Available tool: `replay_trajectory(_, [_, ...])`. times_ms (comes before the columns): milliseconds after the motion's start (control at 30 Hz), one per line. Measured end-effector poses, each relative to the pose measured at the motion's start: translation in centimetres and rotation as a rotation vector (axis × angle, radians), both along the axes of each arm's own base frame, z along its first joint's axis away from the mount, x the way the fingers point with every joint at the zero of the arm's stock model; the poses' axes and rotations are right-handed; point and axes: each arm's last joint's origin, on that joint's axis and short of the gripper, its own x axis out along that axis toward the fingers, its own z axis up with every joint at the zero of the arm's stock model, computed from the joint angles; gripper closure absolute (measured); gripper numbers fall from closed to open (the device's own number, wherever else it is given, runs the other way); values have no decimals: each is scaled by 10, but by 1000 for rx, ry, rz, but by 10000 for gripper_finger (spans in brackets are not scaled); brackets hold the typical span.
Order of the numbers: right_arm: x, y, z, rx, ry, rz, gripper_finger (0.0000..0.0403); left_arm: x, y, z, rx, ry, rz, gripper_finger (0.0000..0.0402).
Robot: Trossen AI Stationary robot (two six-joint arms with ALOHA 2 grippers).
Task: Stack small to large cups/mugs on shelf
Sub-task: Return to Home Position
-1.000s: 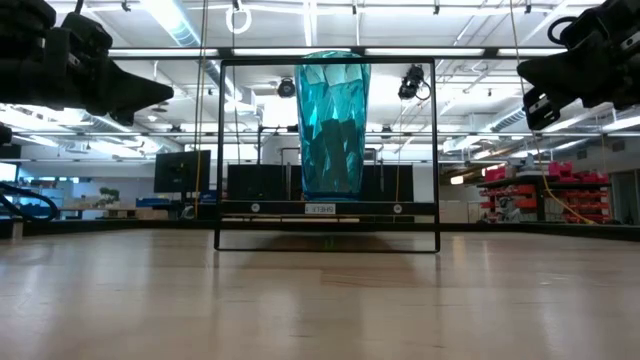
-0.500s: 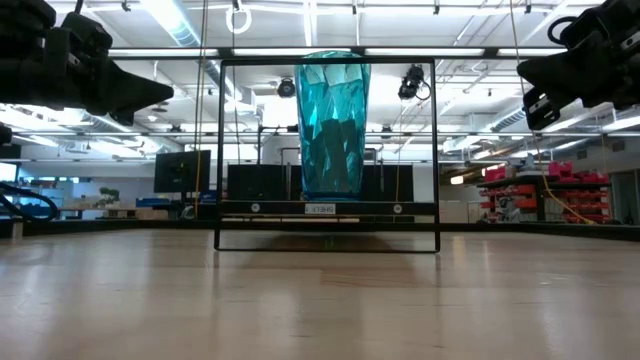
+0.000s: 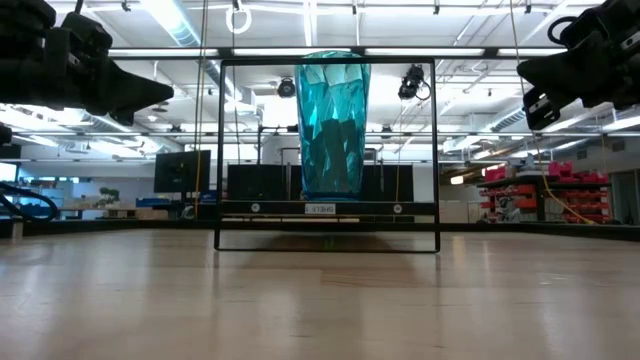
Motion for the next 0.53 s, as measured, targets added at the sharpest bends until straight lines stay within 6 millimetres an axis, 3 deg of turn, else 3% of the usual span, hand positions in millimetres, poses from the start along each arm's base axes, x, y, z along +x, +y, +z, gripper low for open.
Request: replay_trajectory(533, [0, 0, 0, 0, 0, 0, 391, 0, 0, 0, 0, 0, 0, 367])
